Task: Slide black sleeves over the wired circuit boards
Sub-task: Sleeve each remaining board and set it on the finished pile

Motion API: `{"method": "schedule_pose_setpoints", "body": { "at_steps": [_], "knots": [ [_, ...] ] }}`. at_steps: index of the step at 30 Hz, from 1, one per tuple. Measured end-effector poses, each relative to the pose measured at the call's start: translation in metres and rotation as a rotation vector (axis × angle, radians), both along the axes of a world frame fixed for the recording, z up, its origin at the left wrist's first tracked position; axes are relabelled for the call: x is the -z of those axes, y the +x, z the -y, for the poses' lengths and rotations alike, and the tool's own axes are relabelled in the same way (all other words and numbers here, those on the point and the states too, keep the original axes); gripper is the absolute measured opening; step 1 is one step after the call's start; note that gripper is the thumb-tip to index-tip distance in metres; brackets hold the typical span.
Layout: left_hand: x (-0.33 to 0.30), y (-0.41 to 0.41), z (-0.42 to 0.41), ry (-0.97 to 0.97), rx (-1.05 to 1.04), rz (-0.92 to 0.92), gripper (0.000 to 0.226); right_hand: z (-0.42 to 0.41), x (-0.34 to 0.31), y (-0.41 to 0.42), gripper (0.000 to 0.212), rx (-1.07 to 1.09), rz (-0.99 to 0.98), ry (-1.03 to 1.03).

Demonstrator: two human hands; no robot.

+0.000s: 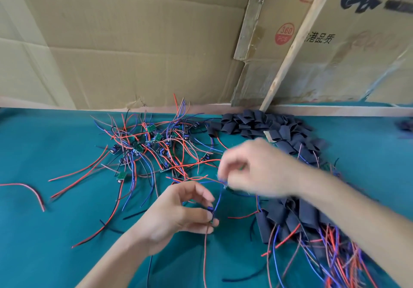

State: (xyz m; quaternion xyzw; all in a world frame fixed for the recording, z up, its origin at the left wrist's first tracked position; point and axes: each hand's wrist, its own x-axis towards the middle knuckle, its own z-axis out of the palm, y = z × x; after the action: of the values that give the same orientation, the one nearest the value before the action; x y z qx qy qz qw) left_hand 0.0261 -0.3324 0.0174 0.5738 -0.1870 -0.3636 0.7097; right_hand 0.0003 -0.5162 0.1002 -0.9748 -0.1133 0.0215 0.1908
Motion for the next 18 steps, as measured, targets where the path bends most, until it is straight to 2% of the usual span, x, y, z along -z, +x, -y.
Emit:
{"method": "schedule_pose_setpoints", "body": {
  "at_steps": [1,2,3,5,7,10,12,14,18],
  "knots": [
    [0.000,0.000,0.000,-0.015,0.001,-0.010,0.025,0.045,-0.015,0.013,0.031,0.121,0.078,-0.137],
    [0.001,0.000,0.000,-0.028,0.003,-0.013,0.024,0.070,-0.021,0.026,0.027,0.326,0.061,-0.210],
    [0.000,0.000,0.000,-0.042,0.005,-0.015,0.023,0.099,-0.022,0.040,0.021,0.490,0.051,-0.368],
    [-0.002,0.000,0.001,-0.069,-0.012,-0.013,0.022,0.127,-0.003,0.050,0.022,0.673,-0.085,-0.519],
    [-0.004,0.000,0.002,-0.078,-0.052,0.018,0.019,0.151,0.020,0.054,0.025,0.753,-0.154,-0.523],
    [-0.006,0.002,0.003,-0.090,-0.090,0.079,0.017,0.167,0.037,0.055,0.021,0.845,-0.108,-0.482],
    [-0.006,0.001,0.003,-0.121,-0.088,0.116,0.022,0.165,0.045,0.059,0.015,0.879,-0.064,-0.450],
    [-0.006,0.002,0.002,-0.136,-0.103,0.170,0.027,0.165,0.046,0.064,0.018,0.915,-0.024,-0.410],
    [-0.001,0.004,0.001,-0.090,-0.147,0.263,0.035,0.169,0.043,0.065,0.015,0.889,-0.026,-0.365]
  ]
}}
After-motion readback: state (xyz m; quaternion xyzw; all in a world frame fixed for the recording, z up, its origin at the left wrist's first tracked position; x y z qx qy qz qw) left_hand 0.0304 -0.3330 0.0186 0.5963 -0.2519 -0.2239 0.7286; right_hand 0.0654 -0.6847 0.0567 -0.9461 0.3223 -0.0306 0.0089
